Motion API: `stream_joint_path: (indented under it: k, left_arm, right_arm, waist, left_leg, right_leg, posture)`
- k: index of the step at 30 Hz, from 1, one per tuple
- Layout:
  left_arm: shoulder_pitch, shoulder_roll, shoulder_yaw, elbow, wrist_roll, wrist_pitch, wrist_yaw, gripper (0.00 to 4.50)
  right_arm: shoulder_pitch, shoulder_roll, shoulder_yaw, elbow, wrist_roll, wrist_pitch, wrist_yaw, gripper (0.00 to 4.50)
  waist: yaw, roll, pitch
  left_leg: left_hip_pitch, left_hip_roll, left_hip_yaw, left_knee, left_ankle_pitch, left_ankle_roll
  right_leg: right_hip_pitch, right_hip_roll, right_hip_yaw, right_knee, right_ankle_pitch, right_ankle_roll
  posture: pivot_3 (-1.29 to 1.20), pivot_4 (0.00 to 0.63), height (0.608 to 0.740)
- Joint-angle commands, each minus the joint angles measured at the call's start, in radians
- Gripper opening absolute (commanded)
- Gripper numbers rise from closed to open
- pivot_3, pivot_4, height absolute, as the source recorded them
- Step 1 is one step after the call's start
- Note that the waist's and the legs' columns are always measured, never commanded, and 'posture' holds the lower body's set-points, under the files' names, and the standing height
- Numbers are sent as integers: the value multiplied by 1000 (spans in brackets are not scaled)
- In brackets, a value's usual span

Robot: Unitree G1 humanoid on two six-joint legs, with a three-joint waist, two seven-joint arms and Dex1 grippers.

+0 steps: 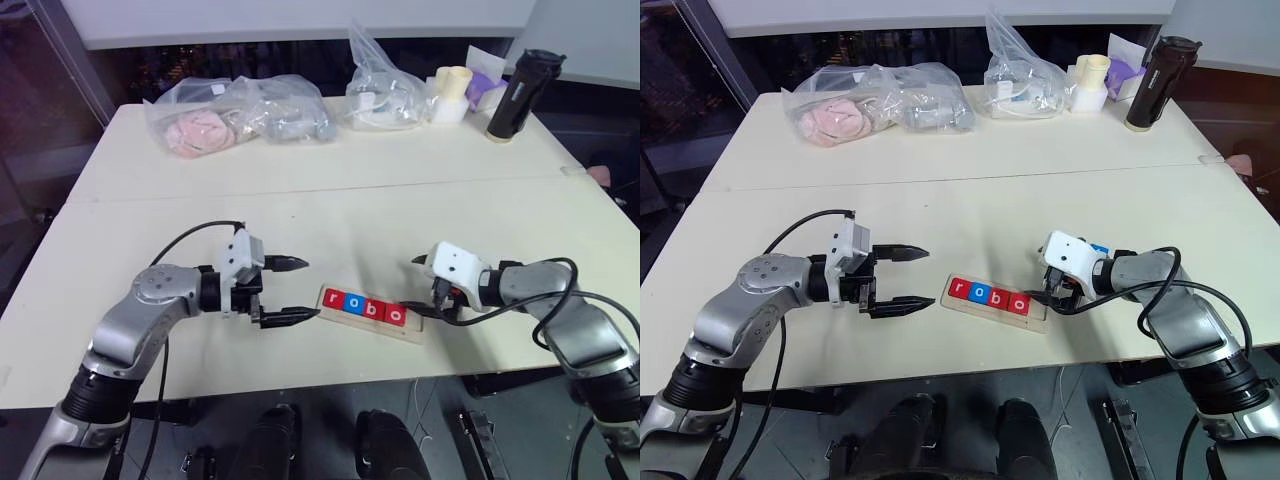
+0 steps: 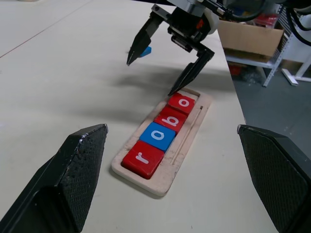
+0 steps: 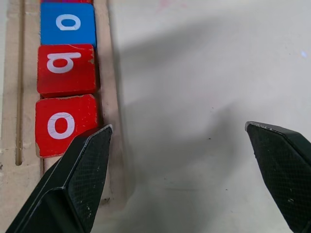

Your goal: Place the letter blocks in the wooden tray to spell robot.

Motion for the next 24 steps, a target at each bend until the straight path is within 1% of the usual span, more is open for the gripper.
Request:
stream_joint_path:
  k: [1, 5, 9, 16, 19, 24]
  left_arm:
    - [-16, -3, 9, -17, -10, -11, -2, 4500]
    - [-13, -7, 8, -18, -9, -12, 1, 4500]
    - [-11, -9, 9, -18, -7, -14, 2, 4500]
    - [-11, -13, 8, -13, -7, -16, 0, 4500]
    - [-14, -14, 5, -9, -4, -19, -3, 4500]
    - [-23, -17, 2, -2, -2, -21, -7, 4500]
  right_arm:
    - [-2, -14, -44, -34, 6, 0, -7, 4485]
    - [-3, -23, -69, -28, 4, 16, -26, 4485]
    - [43, -50, -112, -85, 35, 64, -14, 4485]
    - [205, -88, -199, -254, 94, 135, -10, 4485]
    - [232, -79, -198, -268, 87, 142, -34, 4485]
    - [232, -74, -168, -242, 54, 119, -66, 4485]
  waist:
    - [0, 0, 0]
    - [0, 0, 0]
    - [3, 0, 0]
    - [2, 0, 0]
    - [-1, 0, 0]
    - [1, 0, 0]
  left_leg:
    - [0, 0, 0, 0, 0, 0]
    - [0, 0, 0, 0, 0, 0]
    - [0, 0, 0, 0, 0, 0]
    - [0, 0, 0, 0, 0, 0]
    - [0, 0, 0, 0, 0, 0]
    - [0, 0, 0, 0, 0, 0]
  right_leg:
    - [0, 0, 0, 0, 0, 0]
    - [0, 0, 0, 0, 0, 0]
    - [0, 0, 0, 0, 0, 0]
    - [0, 0, 1, 0, 0, 0]
    - [1, -1, 1, 0, 0, 0]
    - [1, -1, 1, 0, 0, 0]
  posture:
    - [0, 150, 725]
    - [0, 150, 725]
    - [0, 150, 725]
    - [0, 150, 725]
    - [0, 150, 725]
    - [0, 150, 725]
